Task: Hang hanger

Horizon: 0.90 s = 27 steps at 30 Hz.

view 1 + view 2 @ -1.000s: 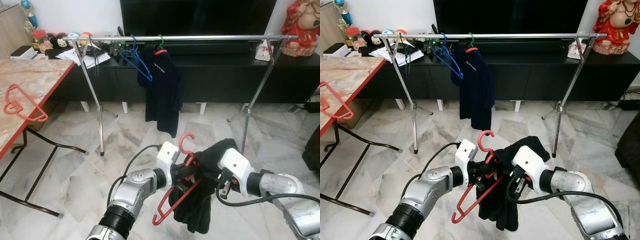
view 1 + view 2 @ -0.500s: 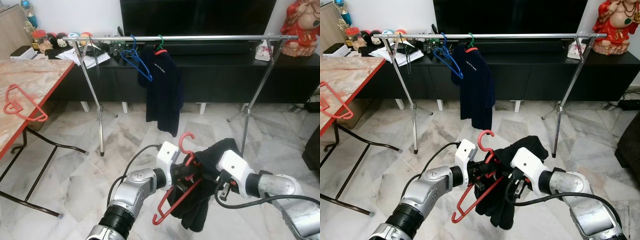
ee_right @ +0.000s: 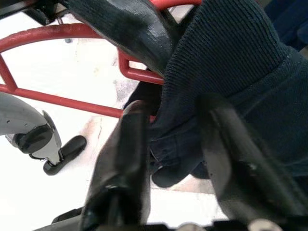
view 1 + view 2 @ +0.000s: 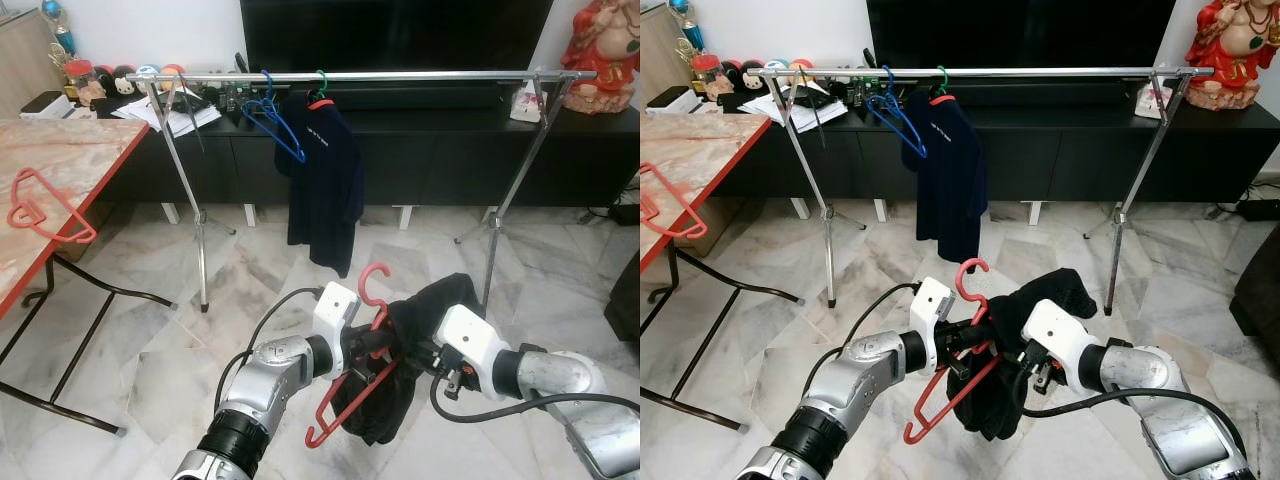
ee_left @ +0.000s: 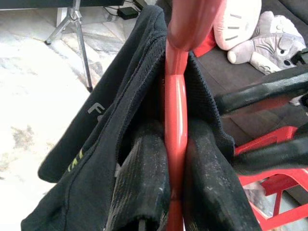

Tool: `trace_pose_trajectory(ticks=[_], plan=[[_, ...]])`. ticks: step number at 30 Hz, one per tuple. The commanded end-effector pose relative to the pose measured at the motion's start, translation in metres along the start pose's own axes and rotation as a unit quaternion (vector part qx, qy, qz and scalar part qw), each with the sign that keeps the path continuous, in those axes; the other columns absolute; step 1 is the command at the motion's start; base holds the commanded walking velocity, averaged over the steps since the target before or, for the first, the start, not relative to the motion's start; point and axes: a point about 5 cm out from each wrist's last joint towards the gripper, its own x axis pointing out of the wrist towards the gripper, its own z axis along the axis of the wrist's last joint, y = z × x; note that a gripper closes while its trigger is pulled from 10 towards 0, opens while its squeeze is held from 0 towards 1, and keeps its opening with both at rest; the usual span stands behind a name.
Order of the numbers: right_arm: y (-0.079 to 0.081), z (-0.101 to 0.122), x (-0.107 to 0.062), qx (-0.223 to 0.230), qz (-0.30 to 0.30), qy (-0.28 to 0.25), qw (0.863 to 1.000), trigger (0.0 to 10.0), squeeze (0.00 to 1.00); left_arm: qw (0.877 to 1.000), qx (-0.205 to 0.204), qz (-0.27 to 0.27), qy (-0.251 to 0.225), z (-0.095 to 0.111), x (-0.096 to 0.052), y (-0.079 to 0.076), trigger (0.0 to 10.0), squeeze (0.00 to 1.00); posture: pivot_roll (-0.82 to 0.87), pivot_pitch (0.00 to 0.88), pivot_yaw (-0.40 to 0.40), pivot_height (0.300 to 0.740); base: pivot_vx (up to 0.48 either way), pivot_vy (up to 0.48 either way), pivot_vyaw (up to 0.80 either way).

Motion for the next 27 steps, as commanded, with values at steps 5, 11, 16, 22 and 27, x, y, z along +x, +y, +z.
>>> trace_pose_trajectory(ticks=[5,11,16,22,27], plan=[[0.008,0.002,-0.008,-0.034,0.02,0.021,0.999,10.0,1.0,0.999,0.011,-0.021,-0.033,0.012,0.004,-0.005,10.0,0.0,-0.18,0.0,0.009,0.74,0.0,0.0,0.0],[-0.001,-0.009,-0.025,-0.062,-0.011,0.084,0.995,10.0,1.0,0.999,0.02,-0.023,-0.025,0.009,0.003,-0.003,10.0,0.0,-0.19,0.0,0.006,0.74,0.0,0.0,0.0],[-0.014,0.006,-0.036,-0.085,-0.063,0.026,0.994,10.0,1.0,0.999,0.025,-0.026,-0.024,0.009,0.001,-0.003,10.0,0.0,-0.18,0.0,0.007,0.74,0.0,0.0,0.0],[-0.057,0.027,-0.052,-0.079,-0.177,-0.031,0.981,10.0,0.0,0.996,0.048,-0.076,-0.005,0.003,-0.001,-0.011,10.0,0.0,-0.19,0.0,0.008,0.74,0.0,0.0,0.0],[-0.053,0.033,-0.04,-0.098,-0.13,-0.055,0.985,10.0,0.0,0.992,0.059,-0.112,0.006,0.002,-0.003,-0.018,10.0,0.0,-0.19,0.0,0.008,0.74,0.0,0.0,0.0]])
